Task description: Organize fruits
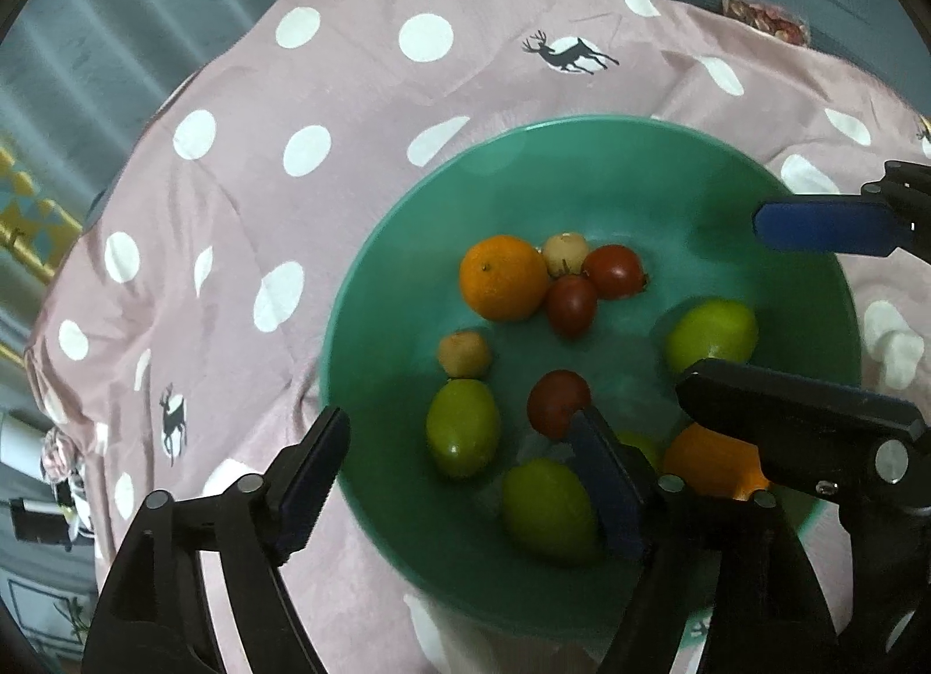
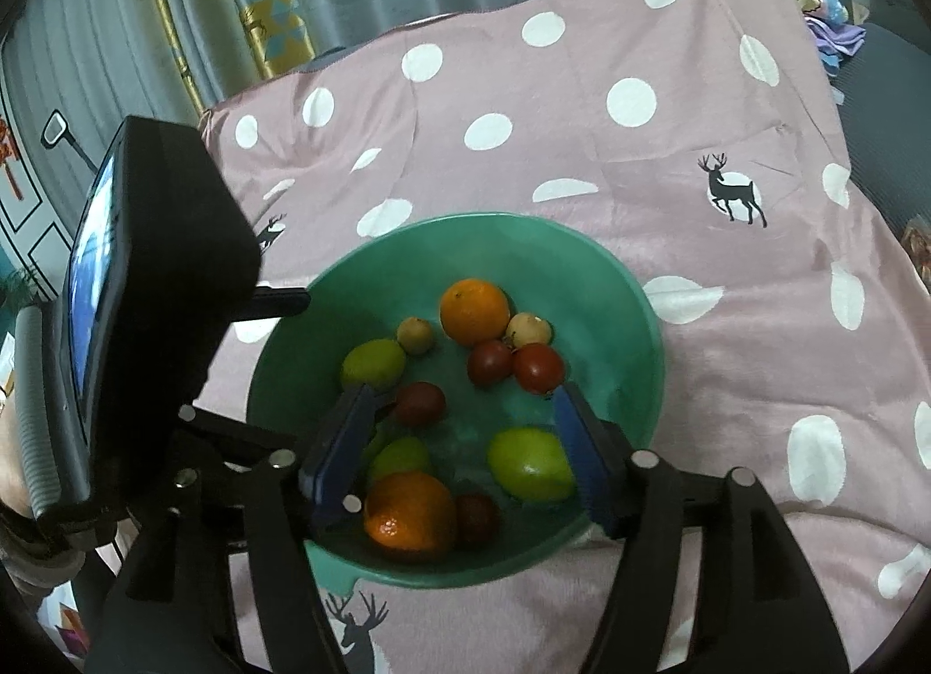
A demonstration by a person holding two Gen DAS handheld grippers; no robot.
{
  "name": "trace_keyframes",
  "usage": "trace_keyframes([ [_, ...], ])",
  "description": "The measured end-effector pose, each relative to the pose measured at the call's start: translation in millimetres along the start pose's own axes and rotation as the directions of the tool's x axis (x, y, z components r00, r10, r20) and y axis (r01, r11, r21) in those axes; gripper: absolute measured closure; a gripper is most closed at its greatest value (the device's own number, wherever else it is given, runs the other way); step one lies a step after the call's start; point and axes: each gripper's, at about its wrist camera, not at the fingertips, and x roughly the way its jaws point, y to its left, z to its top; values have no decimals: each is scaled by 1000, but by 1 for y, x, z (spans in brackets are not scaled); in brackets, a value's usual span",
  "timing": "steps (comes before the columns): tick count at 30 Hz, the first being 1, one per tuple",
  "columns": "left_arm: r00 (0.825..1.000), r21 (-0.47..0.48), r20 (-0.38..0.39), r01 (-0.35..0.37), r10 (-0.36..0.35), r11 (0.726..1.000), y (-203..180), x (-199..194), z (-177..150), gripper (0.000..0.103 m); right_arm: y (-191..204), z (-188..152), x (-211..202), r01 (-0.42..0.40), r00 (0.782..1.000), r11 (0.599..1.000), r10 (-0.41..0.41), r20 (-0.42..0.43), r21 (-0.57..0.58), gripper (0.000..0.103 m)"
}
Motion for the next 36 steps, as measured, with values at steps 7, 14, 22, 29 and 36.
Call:
trace_keyframes([
  [7,1000,-58,31,-1,3,998,9,-22,-6,16,8,1,-17,40,999,999,-40,24,-10,15],
  [14,998,-123,68,-3,12,992,19,-46,-12,6,12,4,-38,91,995,996,-91,51,-7,5],
  [22,994,-232,99,-21,45,973,33,-69,-20,1,13,2,-52,155,987,988,-154,51,-6,2],
  [29,993,-318,119,42,-4,947,43,-83,-23,1,23,2,-63,165,985,985,-163,55,-40,2],
  [36,989,-337,150,36,15,941,46,-98,-20,1,31,1,-64,167,986,983,-165,32,-76,2],
])
